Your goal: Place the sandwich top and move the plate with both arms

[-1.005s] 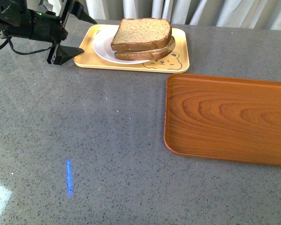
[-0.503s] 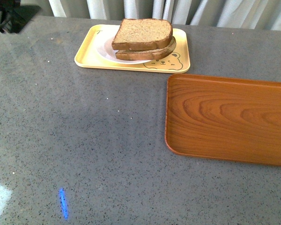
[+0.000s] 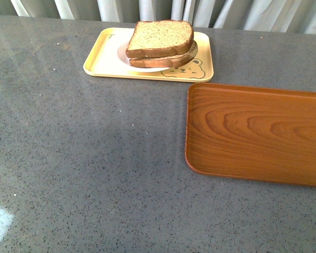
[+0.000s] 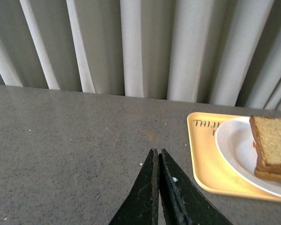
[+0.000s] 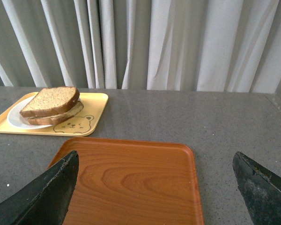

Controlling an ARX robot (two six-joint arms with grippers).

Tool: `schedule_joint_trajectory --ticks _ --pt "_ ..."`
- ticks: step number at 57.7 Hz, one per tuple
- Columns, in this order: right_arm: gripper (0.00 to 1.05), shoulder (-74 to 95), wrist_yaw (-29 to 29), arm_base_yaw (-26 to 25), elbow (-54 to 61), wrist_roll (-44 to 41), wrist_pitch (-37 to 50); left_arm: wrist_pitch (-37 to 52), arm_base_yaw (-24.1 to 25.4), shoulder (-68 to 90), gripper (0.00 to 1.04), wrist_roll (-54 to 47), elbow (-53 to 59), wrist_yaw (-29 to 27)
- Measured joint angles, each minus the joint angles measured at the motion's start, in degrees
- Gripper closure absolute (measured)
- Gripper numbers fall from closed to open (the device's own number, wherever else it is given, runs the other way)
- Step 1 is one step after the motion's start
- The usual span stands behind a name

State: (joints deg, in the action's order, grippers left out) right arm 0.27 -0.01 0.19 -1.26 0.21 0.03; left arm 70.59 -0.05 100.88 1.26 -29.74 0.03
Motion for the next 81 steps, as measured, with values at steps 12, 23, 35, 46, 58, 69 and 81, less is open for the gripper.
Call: schedule_joint_trajectory --ticks 12,23,35,46,58,69,81 --pt "0.09 0.0 0.0 0.0 0.0 0.0 0.0 -2.7 0.0 -11.9 1.03 -0.4 8.7 0.0" --pt "0.09 0.0 0.0 0.0 0.0 0.0 0.0 -4.6 0.0 -20.1 1.03 -0.5 15.7 0.0" --pt "0.09 0.0 0.0 0.0 0.0 0.0 0.0 -8.9 0.0 -30.2 1.03 -0.6 21.5 0.0" --pt "0.09 0.0 0.0 0.0 0.0 0.0 0.0 -14.0 0.0 -38.3 1.03 -0.6 24.6 0.0" --pt "0.09 0.0 0.0 0.0 0.0 0.0 0.0 -20.9 0.0 -47.7 1.03 -0.6 27.0 0.0" --pt "0.09 0.0 0.0 0.0 0.0 0.0 0.0 -28.7 0.0 -57.1 1.03 -0.6 28.4 0.0" --pt "0.09 0.0 0.0 0.0 0.0 0.0 0.0 -36.8 0.0 -66.2 1.03 -0.6 28.8 0.0"
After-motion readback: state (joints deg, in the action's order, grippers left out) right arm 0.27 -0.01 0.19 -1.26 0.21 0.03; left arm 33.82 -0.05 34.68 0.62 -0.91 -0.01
